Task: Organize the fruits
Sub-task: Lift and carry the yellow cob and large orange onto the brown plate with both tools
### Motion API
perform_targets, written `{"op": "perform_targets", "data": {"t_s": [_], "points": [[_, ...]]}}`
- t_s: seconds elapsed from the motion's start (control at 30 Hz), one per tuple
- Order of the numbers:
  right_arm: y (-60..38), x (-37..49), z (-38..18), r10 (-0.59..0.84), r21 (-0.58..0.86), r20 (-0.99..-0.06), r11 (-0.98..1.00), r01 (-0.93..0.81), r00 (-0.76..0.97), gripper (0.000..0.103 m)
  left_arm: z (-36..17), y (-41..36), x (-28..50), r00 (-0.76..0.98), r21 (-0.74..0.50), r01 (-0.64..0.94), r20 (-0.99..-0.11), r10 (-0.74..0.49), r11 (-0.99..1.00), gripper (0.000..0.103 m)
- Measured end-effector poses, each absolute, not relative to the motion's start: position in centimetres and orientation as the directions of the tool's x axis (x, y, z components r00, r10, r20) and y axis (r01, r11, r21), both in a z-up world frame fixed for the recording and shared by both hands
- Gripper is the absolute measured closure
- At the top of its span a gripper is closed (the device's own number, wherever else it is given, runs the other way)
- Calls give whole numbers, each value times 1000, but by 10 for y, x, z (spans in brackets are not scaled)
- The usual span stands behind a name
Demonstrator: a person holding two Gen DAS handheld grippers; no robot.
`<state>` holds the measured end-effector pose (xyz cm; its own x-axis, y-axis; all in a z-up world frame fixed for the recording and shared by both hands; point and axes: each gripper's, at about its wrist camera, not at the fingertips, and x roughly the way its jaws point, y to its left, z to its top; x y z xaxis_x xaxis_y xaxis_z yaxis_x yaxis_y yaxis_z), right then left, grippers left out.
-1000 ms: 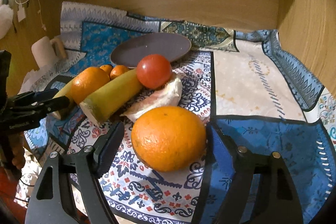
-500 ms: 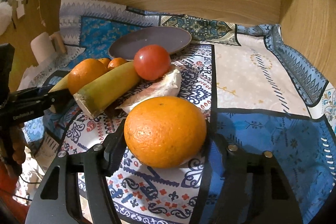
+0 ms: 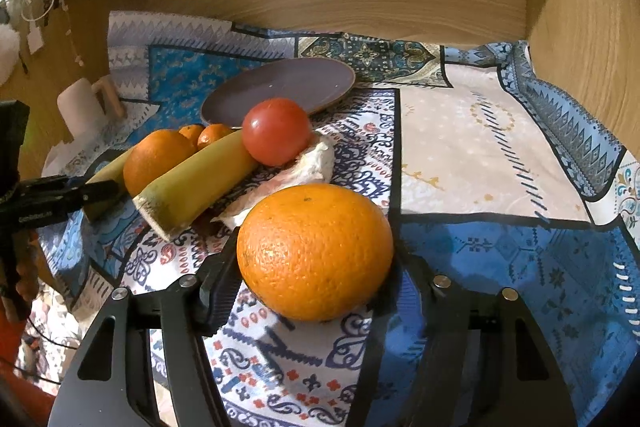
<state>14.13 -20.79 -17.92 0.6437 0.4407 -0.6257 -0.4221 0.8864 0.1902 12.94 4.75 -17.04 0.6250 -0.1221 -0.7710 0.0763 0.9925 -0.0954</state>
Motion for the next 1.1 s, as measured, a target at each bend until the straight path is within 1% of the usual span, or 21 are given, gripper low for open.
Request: {"op": "perform_targets", "data": {"t_s": [0.13,0.3,0.47,0.73,1.1], "points": [[-211,144,-178,438,196,-625,889,-413,646,41,-174,39,147,614,-34,106,-784,-92,994,63],[-213,146,-174,428,189,-622,895,-404,656,41,-178,34,160,602,2,133,-794,-79,991,63],[-214,148,-166,420,176,-610,898,-402,672,41,-173,41,158,609,-16,132,-788,-94,991,64],[-208,158,-142,400,115,-572,904,-412,716,41,-145,61,152,681,-28,81,-728,-75,996,64],[-197,178,-102,387,49,-497,906,-420,777,41,-92,74,155,804,-40,67,-590,-78,997,64]]}}
